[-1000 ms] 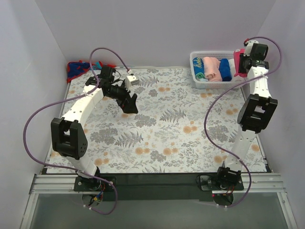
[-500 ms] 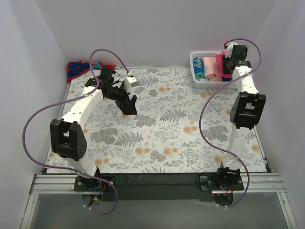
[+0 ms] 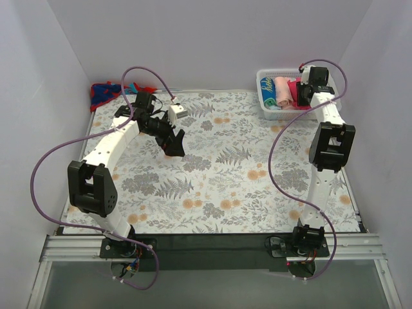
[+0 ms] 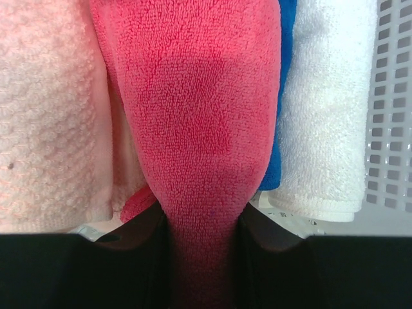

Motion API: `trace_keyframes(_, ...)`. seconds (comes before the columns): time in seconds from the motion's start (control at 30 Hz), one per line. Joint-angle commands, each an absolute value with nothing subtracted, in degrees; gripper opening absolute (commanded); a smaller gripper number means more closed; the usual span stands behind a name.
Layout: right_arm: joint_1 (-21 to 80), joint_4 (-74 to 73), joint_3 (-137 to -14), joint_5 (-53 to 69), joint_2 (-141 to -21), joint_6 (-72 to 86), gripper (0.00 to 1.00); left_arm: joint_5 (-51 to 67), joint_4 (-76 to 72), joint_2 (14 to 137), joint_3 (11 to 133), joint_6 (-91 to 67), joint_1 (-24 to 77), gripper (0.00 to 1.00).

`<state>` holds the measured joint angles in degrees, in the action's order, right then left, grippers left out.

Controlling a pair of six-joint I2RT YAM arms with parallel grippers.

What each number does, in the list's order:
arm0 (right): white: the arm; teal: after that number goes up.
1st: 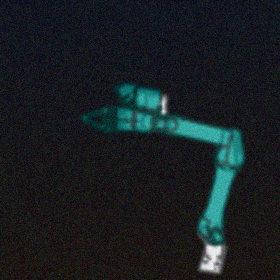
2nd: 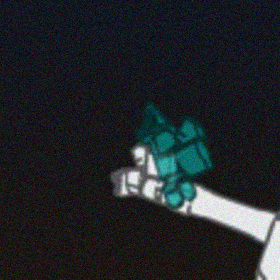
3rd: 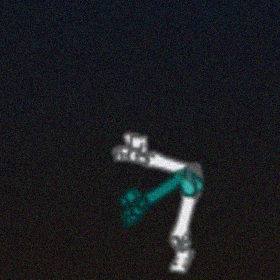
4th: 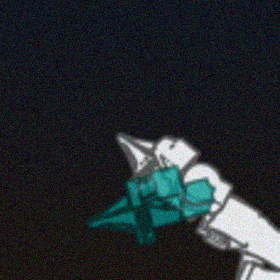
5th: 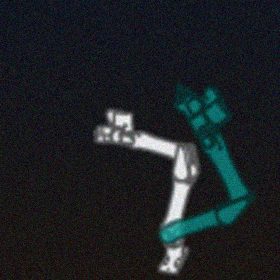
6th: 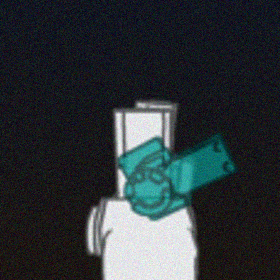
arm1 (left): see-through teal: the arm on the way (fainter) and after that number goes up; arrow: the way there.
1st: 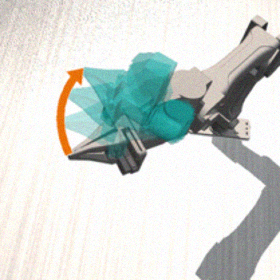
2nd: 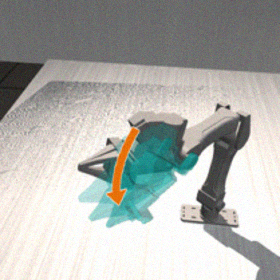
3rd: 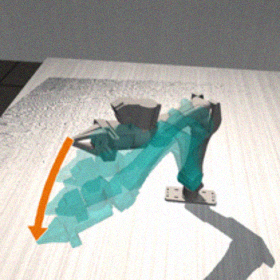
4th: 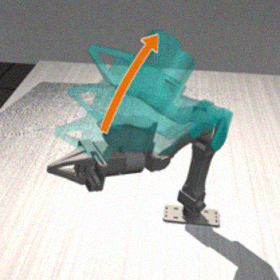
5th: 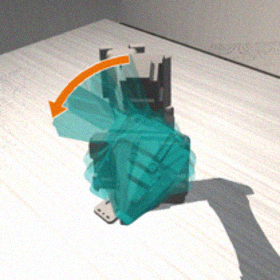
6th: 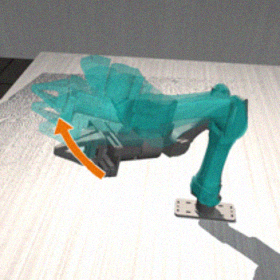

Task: Roll the towels
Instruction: Place the rolled towel into the container

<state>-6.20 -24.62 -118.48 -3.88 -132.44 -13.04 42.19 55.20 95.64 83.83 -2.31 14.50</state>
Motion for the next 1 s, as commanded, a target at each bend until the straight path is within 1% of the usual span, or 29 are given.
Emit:
trace_keyframes(0.0, -6.94, -22.33, -118.83, -3.17, -132.36, -12.04, 0.09, 41.75, 55.81, 93.25, 84.2, -1.76, 14.85, 0.98)
trace_keyframes(0.07, -7.29, -22.67, -119.0, -1.33, -133.06, -11.78, 0.19, 41.57, 56.07, 93.6, 84.55, -1.67, 14.85, 0.98)
trace_keyframes(0.1, -7.47, -22.76, -119.18, -1.14, -133.15, -11.78, 0.33, 41.22, 56.42, 93.6, 84.72, -1.5, 14.77, 0.98)
trace_keyframes(0.17, -7.56, -23.2, -119.44, -0.44, -133.33, -11.51, 0.39, 41.05, 56.69, 93.69, 84.73, -1.32, 14.77, 0.98)
trace_keyframes(0.2, -7.56, -23.38, -119.44, -0.35, -133.16, -11.34, 0.46, 40.7, 56.86, 93.69, 84.81, -1.41, 14.77, 0.98)
trace_keyframes(0.27, -7.56, -23.64, -119.53, 1.84, -132.45, -10.9, 0.52, 39.82, 56.43, 93.52, 84.81, -2.02, 14.68, 0.98)
trace_keyframes(0.47, -7.56, -24.87, -120.4, 3.43, -129.64, -10.29, 0.59, 38.32, 55.81, 94.92, 86.04, -3.95, 13.89, 0.98)
trace_keyframes(0.63, -7.56, -27.07, -121.47, 5.36, -126.66, -10.28, 0.68, 38.41, 54.49, 95.71, 87.71, -6.67, 11.61, 0.98)
trace_keyframes(0.67, -7.56, -27.16, -121.38, 6.32, -125.87, -10.28, 0.7, 38.06, 54.23, 95.97, 88.5, -7.38, 10.47, 0.98)
trace_keyframes(0.7, -7.56, -27.33, -120.85, 6.68, -125.25, -10.2, 0.78, 37.8, 53.1, 96.06, 88.85, -8.17, 9.76, 0.98)
trace_keyframes(0.77, -7.56, -27.6, -119.8, 7.47, -122.01, -10.19, 0.87, 37.36, 51.08, 97.03, 90.43, -10.37, 7.31, 0.98)
trace_keyframes(0.87, -7.56, -27.68, -118.83, 7.65, -119.54, -10.46, 0.91, 36.92, 50.45, 99.4, 93.68, -11.42, 4.15, 0.98)
trace_keyframes(0.97, -7.47, -28.39, -118.04, 8.08, -116.64, -11.25, 0.93, 34.2, 50.1, 103.78, 99.48, -11.43, 1.59, 0.98)
